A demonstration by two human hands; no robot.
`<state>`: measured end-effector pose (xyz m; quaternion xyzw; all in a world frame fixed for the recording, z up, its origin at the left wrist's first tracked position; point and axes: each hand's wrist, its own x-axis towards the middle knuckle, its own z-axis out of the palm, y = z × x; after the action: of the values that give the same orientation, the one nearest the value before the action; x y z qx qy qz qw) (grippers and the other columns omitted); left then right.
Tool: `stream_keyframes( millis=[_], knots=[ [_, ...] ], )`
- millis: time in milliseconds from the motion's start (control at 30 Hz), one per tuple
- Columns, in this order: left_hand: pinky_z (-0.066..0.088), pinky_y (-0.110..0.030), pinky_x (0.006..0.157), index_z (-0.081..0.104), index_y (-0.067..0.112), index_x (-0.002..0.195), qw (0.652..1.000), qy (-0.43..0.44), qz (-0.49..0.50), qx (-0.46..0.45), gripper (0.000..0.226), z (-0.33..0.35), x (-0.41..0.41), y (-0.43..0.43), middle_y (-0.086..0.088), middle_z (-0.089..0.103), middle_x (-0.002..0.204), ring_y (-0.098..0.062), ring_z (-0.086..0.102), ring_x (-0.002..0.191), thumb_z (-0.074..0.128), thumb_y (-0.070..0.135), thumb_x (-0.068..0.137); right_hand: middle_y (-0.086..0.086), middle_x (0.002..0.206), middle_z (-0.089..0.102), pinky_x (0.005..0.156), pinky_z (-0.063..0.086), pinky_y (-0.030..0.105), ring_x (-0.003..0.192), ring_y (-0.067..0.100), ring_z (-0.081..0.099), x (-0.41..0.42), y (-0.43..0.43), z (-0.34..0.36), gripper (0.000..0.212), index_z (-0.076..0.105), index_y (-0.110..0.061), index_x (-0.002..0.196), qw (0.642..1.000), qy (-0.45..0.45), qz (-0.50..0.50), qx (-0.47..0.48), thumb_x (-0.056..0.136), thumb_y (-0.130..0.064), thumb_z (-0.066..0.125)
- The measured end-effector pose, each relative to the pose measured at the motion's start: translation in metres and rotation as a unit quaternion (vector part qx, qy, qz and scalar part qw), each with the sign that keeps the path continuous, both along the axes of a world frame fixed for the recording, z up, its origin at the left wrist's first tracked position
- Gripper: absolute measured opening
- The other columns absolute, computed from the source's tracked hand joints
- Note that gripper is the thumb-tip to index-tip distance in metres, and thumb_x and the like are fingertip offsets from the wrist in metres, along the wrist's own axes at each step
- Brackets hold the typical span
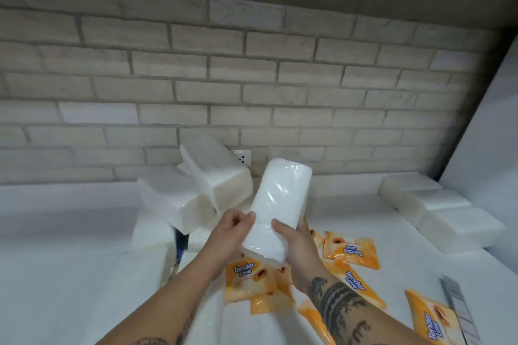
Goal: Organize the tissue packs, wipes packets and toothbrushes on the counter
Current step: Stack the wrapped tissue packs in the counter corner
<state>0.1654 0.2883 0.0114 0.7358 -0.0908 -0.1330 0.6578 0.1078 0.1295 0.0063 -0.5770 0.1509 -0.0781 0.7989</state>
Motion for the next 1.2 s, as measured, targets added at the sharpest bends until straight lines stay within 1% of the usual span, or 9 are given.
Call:
stream_keyframes(
  millis=[333, 467, 533, 633, 733, 833, 933, 1067, 1200],
  knots=[
    [0.062, -0.043, 0.081, 0.04, 0.031, 0.138, 0.989, 0.076, -0.094, -0.09, 0.061, 0.015, -0.014, -0.074, -0.003, 0.072, 0.119, -0.021, 0.077, 0.095, 0.071, 0.051, 0.09, 0.0, 0.125, 0.074, 0.078, 0.062, 0.038, 0.107, 0.023, 0.075, -0.047, -0.049, 0.006, 0.06, 0.055, -0.039, 0.138, 0.997, -0.034, -0.004, -0.071, 0.079, -0.036, 0.068],
    [0.061, -0.056, 0.086, 0.05, 0.024, 0.132, 0.98, 0.125, -0.114, -0.103, 0.066, 0.011, -0.019, -0.084, -0.012, 0.077, 0.111, -0.033, 0.077, 0.095, 0.081, 0.05, 0.081, -0.007, 0.159, 0.041, 0.108, 0.052, 0.042, 0.136, 0.015, 0.054, -0.051, -0.071, 0.024, 0.096, 0.027, -0.032, 0.16, 0.979, -0.024, -0.101, -0.177, 0.078, -0.055, 0.072],
    [0.061, -0.055, 0.086, 0.053, 0.02, 0.13, 0.976, 0.136, -0.144, -0.095, 0.074, 0.007, -0.023, -0.085, -0.013, 0.078, 0.109, -0.035, 0.077, 0.096, 0.086, 0.052, 0.072, -0.015, 0.158, 0.032, 0.119, 0.036, 0.03, 0.144, 0.005, 0.037, -0.05, -0.086, 0.041, 0.077, 0.033, -0.033, 0.158, 0.941, -0.073, -0.164, -0.288, 0.091, -0.04, 0.071],
    [0.06, -0.049, 0.081, 0.055, 0.016, 0.13, 0.966, 0.149, -0.197, -0.071, 0.079, 0.006, -0.03, -0.088, -0.014, 0.078, 0.11, -0.036, 0.076, 0.099, 0.084, 0.054, 0.067, -0.021, 0.137, 0.055, 0.108, 0.036, 0.013, 0.135, 0.001, 0.046, -0.051, -0.111, 0.06, 0.033, 0.063, -0.037, 0.128, 0.898, -0.101, -0.148, -0.402, 0.096, -0.03, 0.063],
    [0.058, -0.048, 0.084, 0.059, 0.009, 0.131, 0.955, 0.16, -0.241, -0.069, 0.079, 0.006, -0.034, -0.095, -0.02, 0.074, 0.116, -0.04, 0.073, 0.104, 0.082, 0.054, 0.07, -0.014, 0.116, 0.074, 0.1, 0.051, 0.026, 0.115, 0.009, 0.066, -0.059, -0.13, 0.065, 0.022, 0.075, -0.032, 0.112, 0.935, -0.044, -0.083, -0.342, 0.096, -0.042, 0.062],
    [0.052, -0.056, 0.1, 0.066, 0.004, 0.13, 0.938, 0.203, -0.269, -0.078, 0.073, 0.006, -0.04, -0.109, -0.026, 0.069, 0.126, -0.044, 0.067, 0.112, 0.081, 0.049, 0.075, -0.008, 0.106, 0.076, 0.085, 0.056, 0.024, 0.095, 0.003, 0.071, -0.076, -0.149, 0.06, 0.023, 0.074, -0.03, 0.11, 0.952, -0.02, -0.108, -0.285, 0.1, -0.045, 0.06],
    [0.041, -0.059, 0.114, 0.069, 0.005, 0.13, 0.921, 0.245, -0.289, -0.09, 0.061, 0.004, -0.049, -0.134, -0.026, 0.064, 0.136, -0.044, 0.06, 0.123, 0.078, 0.042, 0.081, -0.002, 0.114, 0.074, 0.084, 0.057, 0.028, 0.099, 0.011, 0.072, -0.092, -0.167, 0.045, 0.031, 0.069, -0.031, 0.115, 0.958, -0.012, -0.141, -0.248, 0.092, -0.05, 0.068],
    [0.054, -0.046, 0.096, 0.07, 0.005, 0.128, 0.908, 0.247, -0.331, -0.069, 0.061, 0.007, -0.064, -0.176, -0.024, 0.069, 0.129, -0.04, 0.068, 0.112, 0.077, 0.042, 0.08, 0.006, 0.116, 0.073, 0.088, 0.063, 0.048, 0.097, 0.022, 0.076, -0.113, -0.192, 0.022, 0.053, 0.061, -0.028, 0.118, 0.964, 0.017, -0.178, -0.197, 0.073, -0.048, 0.081],
    [0.058, -0.043, 0.086, 0.07, 0.002, 0.126, 0.902, 0.255, -0.346, -0.049, 0.056, 0.006, -0.073, -0.223, -0.026, 0.071, 0.122, -0.04, 0.071, 0.103, 0.076, 0.041, 0.087, 0.006, 0.116, 0.074, 0.087, 0.063, 0.052, 0.097, 0.025, 0.077, -0.133, -0.229, 0.006, 0.055, 0.056, -0.026, 0.124, 0.97, 0.047, -0.203, -0.121, 0.08, -0.035, 0.088]
  ],
)
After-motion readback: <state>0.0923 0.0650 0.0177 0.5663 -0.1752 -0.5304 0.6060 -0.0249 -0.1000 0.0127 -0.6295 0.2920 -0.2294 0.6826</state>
